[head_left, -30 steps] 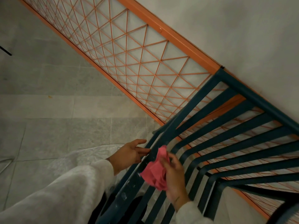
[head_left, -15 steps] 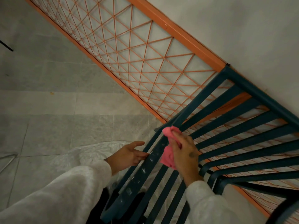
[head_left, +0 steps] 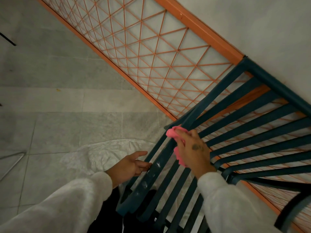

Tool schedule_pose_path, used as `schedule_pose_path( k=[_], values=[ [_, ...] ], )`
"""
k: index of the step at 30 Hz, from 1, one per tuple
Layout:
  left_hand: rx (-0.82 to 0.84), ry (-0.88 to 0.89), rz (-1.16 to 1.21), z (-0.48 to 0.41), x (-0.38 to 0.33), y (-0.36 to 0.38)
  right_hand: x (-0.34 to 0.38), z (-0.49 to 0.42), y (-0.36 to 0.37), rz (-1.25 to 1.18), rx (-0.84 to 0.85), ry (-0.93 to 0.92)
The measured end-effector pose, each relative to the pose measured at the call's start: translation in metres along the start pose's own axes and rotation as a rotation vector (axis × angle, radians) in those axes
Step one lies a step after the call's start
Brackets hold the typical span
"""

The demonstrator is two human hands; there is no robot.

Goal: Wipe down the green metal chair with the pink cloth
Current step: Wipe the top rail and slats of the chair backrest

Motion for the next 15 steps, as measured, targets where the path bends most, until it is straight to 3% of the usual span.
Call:
schedule_pose_path(
  k=[4,10,15],
  values=[
    [0.006,-0.002,-0.025,0.003,0.010,-0.003,0.027,-0.006,0.015,0.155,0.168,-0.006],
    [0.056,-0.003,-0.010,0.012,0.023,-0.002,0.077,0.025,0.047,0.078,0.350,-0.303],
    [0.094,-0.012,-0.067,0.020,0.033,-0.004,0.023,-0.030,0.001,0.227,0.206,-0.152]
  ],
)
Point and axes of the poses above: each hand's wrist, its own z-axis away from the middle knuckle, its own y-axis out of the palm, x = y × z, the point moved 10 cm from there along -z, towards the middle knuckle, and after that the axes turned 14 degrees about -y, right-handed, at the moved point
